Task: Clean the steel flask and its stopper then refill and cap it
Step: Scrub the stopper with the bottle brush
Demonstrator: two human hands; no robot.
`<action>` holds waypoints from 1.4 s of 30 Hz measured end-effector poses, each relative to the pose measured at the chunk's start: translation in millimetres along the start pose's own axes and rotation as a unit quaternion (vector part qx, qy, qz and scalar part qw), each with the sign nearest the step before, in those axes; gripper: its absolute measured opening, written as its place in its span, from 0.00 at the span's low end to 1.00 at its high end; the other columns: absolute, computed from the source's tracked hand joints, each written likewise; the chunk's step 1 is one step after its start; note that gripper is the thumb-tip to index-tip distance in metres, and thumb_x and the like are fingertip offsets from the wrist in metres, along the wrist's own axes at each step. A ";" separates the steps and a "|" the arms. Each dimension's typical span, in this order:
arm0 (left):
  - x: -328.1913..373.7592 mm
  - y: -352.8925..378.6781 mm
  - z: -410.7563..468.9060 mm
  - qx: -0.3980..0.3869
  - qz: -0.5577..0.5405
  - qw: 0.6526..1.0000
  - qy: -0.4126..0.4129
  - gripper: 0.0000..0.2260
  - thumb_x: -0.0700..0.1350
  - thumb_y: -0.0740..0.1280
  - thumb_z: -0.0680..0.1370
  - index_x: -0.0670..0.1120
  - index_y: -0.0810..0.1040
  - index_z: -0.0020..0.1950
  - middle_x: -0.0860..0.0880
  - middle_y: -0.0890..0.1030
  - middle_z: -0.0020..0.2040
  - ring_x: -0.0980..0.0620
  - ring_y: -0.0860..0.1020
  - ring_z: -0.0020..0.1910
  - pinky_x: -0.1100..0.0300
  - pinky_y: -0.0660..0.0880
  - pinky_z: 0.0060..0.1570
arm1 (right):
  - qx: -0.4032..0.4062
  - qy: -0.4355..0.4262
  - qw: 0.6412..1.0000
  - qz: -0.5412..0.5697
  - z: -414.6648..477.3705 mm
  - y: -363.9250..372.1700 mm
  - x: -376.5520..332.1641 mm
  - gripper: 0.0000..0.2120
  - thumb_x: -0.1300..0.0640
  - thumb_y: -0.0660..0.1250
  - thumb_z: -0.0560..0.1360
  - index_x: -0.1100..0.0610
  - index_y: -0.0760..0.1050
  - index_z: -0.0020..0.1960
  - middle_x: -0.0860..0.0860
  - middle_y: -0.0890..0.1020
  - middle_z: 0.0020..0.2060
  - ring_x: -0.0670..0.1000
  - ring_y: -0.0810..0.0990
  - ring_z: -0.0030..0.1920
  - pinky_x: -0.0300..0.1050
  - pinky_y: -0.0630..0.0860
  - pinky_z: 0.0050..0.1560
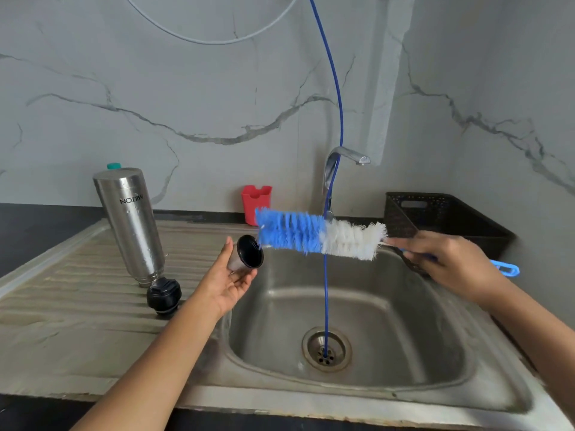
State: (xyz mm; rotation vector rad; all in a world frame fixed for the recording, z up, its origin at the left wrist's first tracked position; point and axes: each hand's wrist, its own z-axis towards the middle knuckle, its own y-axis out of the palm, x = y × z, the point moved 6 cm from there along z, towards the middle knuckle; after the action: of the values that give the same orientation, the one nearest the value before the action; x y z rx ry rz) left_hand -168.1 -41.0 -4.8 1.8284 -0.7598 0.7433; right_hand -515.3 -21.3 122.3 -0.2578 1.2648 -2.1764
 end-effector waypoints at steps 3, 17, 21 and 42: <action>-2.7 4.3 -2.0 -0.009 0.029 1.000 -0.005 0.33 0.62 0.70 0.67 0.41 0.76 0.63 0.42 0.82 0.48 0.50 0.79 0.41 0.65 0.79 0.32 | 0.030 -0.077 0.993 -0.080 -10.8 4.8 -4.8 0.23 0.62 0.64 0.73 0.39 0.76 0.61 0.42 0.77 0.40 0.47 0.78 0.36 0.42 0.70 0.26; -3.3 12.1 -5.4 -0.008 0.151 0.988 0.024 0.17 0.55 0.71 0.71 0.46 0.76 0.52 0.44 0.80 0.44 0.52 0.78 0.41 0.65 0.77 0.33 | 0.086 -0.213 0.945 -0.233 -1.1 31.5 -39.1 0.24 0.62 0.56 0.71 0.49 0.78 0.63 0.51 0.78 0.37 0.55 0.77 0.31 0.44 0.70 0.25; 6.1 14.2 -7.0 -0.068 0.075 0.993 0.058 0.17 0.50 0.74 0.67 0.46 0.75 0.51 0.45 0.81 0.48 0.52 0.82 0.43 0.62 0.80 0.38 | -0.179 0.005 0.969 0.172 13.1 46.0 -27.2 0.18 0.62 0.62 0.79 0.39 0.81 0.53 0.53 0.82 0.39 0.45 0.82 0.37 0.37 0.76 0.36; 13.8 22.7 -8.0 -0.144 0.149 0.973 0.098 0.32 0.58 0.82 0.55 0.45 0.77 0.52 0.45 0.84 0.42 0.53 0.83 0.37 0.63 0.80 0.36 | -0.098 -0.038 0.992 0.074 8.4 42.7 -14.8 0.15 0.57 0.61 0.78 0.41 0.79 0.59 0.47 0.81 0.35 0.46 0.79 0.31 0.41 0.74 0.30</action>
State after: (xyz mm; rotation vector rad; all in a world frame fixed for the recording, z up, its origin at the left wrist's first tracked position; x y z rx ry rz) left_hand -178.3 -43.2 20.9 1.3728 -0.9686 0.9385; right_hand -482.6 -34.3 92.7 -0.3121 1.4092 -1.9023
